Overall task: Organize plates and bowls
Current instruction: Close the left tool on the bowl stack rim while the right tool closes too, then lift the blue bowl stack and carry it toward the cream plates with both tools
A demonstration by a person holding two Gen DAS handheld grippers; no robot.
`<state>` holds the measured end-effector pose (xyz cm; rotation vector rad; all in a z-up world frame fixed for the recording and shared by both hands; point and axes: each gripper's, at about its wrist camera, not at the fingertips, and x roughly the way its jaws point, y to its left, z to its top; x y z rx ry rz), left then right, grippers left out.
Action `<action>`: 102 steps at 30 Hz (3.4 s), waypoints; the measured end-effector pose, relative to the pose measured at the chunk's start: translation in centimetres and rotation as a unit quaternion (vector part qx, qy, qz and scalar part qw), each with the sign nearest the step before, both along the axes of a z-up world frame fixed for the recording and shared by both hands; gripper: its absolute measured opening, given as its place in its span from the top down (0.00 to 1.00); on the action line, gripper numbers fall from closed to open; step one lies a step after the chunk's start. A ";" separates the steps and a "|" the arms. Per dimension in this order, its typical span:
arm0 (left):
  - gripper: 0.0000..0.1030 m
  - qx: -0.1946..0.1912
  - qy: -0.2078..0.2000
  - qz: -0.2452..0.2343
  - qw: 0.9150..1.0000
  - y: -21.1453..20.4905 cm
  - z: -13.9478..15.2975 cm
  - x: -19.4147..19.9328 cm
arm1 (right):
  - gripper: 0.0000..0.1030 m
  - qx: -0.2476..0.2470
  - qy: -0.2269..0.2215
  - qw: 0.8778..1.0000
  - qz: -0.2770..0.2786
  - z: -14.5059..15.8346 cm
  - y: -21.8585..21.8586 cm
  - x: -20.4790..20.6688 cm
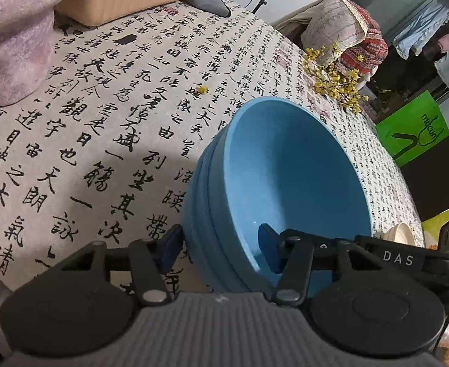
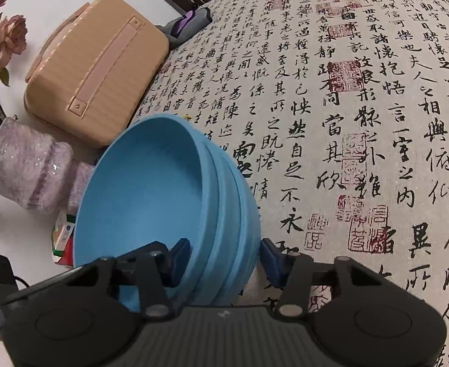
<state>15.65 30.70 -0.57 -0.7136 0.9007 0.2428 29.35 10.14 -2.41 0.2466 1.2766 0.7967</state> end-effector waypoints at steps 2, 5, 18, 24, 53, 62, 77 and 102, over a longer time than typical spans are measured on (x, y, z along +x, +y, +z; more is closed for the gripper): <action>0.48 0.009 0.004 0.000 1.000 -0.2 0.1 0.1 | 0.57 -0.007 0.003 1.000 0.003 0.1 0.0 0.1; 0.48 0.023 0.011 0.001 1.000 -0.5 0.4 0.2 | 0.59 -0.019 0.002 1.000 0.010 0.2 0.4 0.2; 0.48 0.053 0.014 0.004 0.999 -1.4 0.9 0.0 | 0.61 -0.028 0.006 0.999 0.027 0.1 1.0 -0.1; 0.48 0.056 0.012 0.004 0.998 -2.0 1.2 0.2 | 0.61 -0.024 0.007 0.999 0.028 0.3 0.1 0.0; 0.48 0.075 -0.004 -0.012 0.997 -6.9 3.3 0.8 | 0.61 -0.017 -0.012 1.000 0.010 3.1 -6.4 -0.6; 0.48 0.081 -0.003 -0.020 0.996 -8.9 3.5 1.2 | 0.61 -0.013 -0.011 1.000 0.000 3.5 -8.7 -0.5; 0.48 0.087 -0.013 -0.039 0.995 -11.8 4.4 3.5 | 0.61 -0.006 -0.014 1.000 -0.018 4.2 -12.2 1.0; 0.48 0.093 -0.025 -0.076 0.992 -15.9 5.3 6.6 | 0.61 0.009 -0.020 0.998 -0.067 4.4 -17.7 2.6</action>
